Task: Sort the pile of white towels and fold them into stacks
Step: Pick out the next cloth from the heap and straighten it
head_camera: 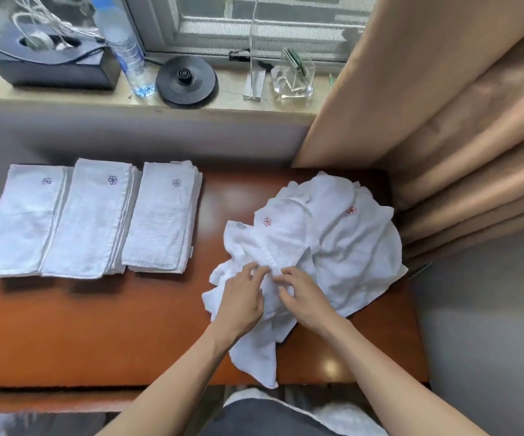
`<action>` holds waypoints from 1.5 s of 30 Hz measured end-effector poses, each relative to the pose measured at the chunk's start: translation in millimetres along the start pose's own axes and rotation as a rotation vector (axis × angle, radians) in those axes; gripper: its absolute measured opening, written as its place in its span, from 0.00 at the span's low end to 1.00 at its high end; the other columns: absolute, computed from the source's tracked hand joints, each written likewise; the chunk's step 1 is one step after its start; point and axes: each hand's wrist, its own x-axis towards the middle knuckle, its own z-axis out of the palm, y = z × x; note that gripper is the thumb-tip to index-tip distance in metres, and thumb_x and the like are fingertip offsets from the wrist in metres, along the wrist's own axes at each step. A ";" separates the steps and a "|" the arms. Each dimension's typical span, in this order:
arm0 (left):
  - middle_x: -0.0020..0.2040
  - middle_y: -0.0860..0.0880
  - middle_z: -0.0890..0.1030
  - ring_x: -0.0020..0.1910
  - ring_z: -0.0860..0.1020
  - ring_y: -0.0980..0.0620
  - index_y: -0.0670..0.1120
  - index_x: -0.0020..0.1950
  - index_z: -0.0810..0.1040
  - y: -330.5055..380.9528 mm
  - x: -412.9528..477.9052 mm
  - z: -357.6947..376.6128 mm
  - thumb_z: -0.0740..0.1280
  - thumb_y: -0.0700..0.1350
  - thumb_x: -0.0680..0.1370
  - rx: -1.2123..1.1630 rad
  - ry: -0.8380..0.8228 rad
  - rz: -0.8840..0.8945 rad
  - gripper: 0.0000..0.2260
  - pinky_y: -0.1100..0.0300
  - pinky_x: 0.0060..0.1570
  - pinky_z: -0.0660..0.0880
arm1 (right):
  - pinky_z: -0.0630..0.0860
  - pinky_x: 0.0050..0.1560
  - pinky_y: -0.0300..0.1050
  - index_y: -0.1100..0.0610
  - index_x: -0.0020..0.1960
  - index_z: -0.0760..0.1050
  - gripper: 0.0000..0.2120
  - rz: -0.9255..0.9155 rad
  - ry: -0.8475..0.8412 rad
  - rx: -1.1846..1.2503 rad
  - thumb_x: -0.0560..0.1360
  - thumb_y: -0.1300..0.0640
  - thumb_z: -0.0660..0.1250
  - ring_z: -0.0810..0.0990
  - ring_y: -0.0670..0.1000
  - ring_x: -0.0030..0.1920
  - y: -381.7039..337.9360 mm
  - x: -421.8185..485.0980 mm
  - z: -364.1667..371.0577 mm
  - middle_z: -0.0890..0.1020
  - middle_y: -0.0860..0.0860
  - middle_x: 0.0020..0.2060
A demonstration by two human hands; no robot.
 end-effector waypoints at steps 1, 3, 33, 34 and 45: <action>0.69 0.46 0.72 0.55 0.77 0.43 0.49 0.72 0.70 2.7 0.2 -1.2 0.63 0.39 0.78 0.004 0.023 -0.022 0.23 0.47 0.53 0.75 | 0.70 0.64 0.41 0.55 0.67 0.81 0.16 -0.026 0.019 0.025 0.82 0.59 0.63 0.74 0.47 0.66 2.8 -4.0 -3.9 0.77 0.48 0.65; 0.59 0.46 0.76 0.46 0.76 0.44 0.50 0.72 0.67 15.7 5.1 -6.5 0.63 0.39 0.77 -0.009 0.081 -0.032 0.23 0.50 0.45 0.74 | 0.72 0.60 0.39 0.53 0.59 0.85 0.12 -0.086 0.076 0.121 0.79 0.60 0.67 0.78 0.43 0.59 8.7 -9.7 -19.9 0.81 0.43 0.57; 0.29 0.58 0.69 0.30 0.69 0.59 0.50 0.33 0.72 365.7 33.5 1.3 0.71 0.51 0.74 -0.263 0.200 -0.183 0.13 0.62 0.33 0.66 | 0.73 0.43 0.45 0.46 0.40 0.84 0.15 -0.408 0.277 0.712 0.77 0.64 0.68 0.78 0.50 0.40 184.8 -137.5 -341.4 0.83 0.56 0.38; 0.28 0.59 0.68 0.29 0.68 0.59 0.52 0.32 0.70 370.7 37.3 -6.0 0.72 0.48 0.75 -0.256 0.222 -0.159 0.15 0.66 0.31 0.63 | 0.75 0.44 0.41 0.45 0.41 0.84 0.14 -0.416 0.289 0.715 0.76 0.63 0.69 0.80 0.46 0.42 184.6 -138.4 -349.8 0.85 0.49 0.39; 0.33 0.55 0.76 0.31 0.74 0.55 0.51 0.39 0.74 389.7 52.4 0.7 0.73 0.50 0.73 -0.158 0.430 -0.287 0.09 0.59 0.32 0.68 | 0.79 0.58 0.47 0.49 0.57 0.82 0.12 -0.419 0.354 0.764 0.80 0.64 0.70 0.85 0.53 0.54 204.5 -140.1 -369.0 0.88 0.49 0.51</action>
